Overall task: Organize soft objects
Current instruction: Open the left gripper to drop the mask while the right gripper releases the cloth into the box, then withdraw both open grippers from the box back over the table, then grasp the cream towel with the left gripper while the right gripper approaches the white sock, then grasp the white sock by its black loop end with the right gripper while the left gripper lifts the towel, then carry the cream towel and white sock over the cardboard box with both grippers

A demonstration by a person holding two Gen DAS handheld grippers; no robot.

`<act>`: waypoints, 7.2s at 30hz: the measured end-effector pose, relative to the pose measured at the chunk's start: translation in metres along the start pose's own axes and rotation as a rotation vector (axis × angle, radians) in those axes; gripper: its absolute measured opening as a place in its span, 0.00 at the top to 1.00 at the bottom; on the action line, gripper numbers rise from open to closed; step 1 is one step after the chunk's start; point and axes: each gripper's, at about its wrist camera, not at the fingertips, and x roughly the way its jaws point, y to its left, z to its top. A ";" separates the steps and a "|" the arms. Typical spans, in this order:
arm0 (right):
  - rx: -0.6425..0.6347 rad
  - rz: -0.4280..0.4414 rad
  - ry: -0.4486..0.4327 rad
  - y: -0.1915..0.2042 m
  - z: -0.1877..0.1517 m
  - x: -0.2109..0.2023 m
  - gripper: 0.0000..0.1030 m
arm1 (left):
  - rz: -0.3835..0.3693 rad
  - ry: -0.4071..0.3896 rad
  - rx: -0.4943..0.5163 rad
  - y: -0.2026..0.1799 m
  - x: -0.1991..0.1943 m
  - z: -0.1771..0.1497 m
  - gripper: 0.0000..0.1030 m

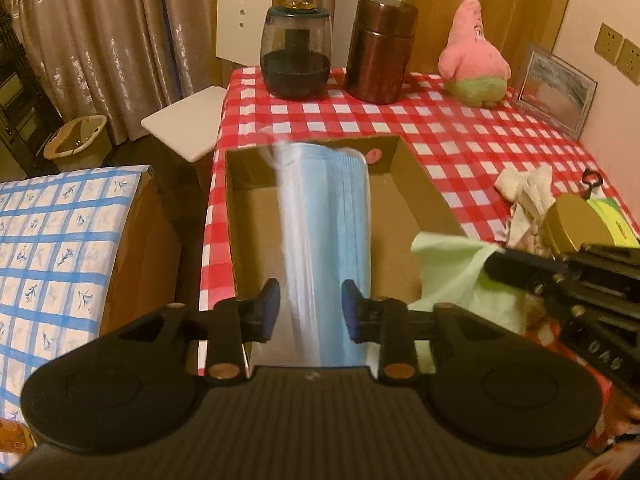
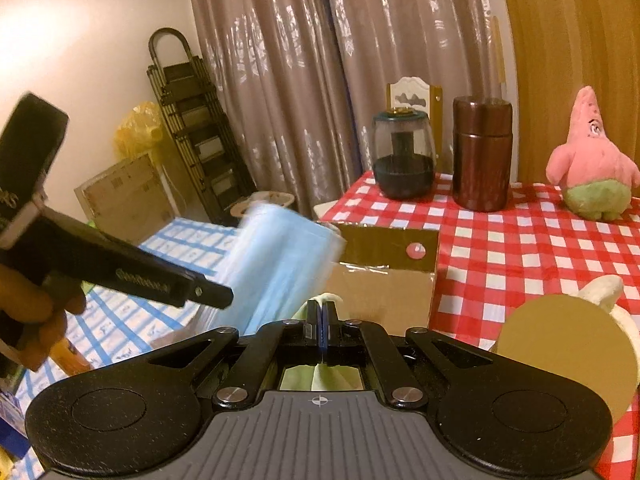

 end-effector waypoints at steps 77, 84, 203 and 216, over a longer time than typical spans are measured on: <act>0.157 -0.557 -0.130 -0.149 -0.066 -0.368 0.35 | -0.296 -0.205 0.108 -0.261 -0.127 -0.049 0.13; 0.159 -0.568 -0.095 -0.178 -0.066 -0.371 0.35 | -0.325 -0.157 0.170 -0.274 -0.109 -0.028 0.13; 0.065 -0.501 0.139 -0.364 0.041 -0.221 0.95 | -0.404 0.128 0.467 -0.304 0.075 0.186 0.85; 0.036 -0.455 0.077 -0.293 0.073 -0.266 0.95 | -0.401 0.085 0.460 -0.300 -0.001 0.169 0.85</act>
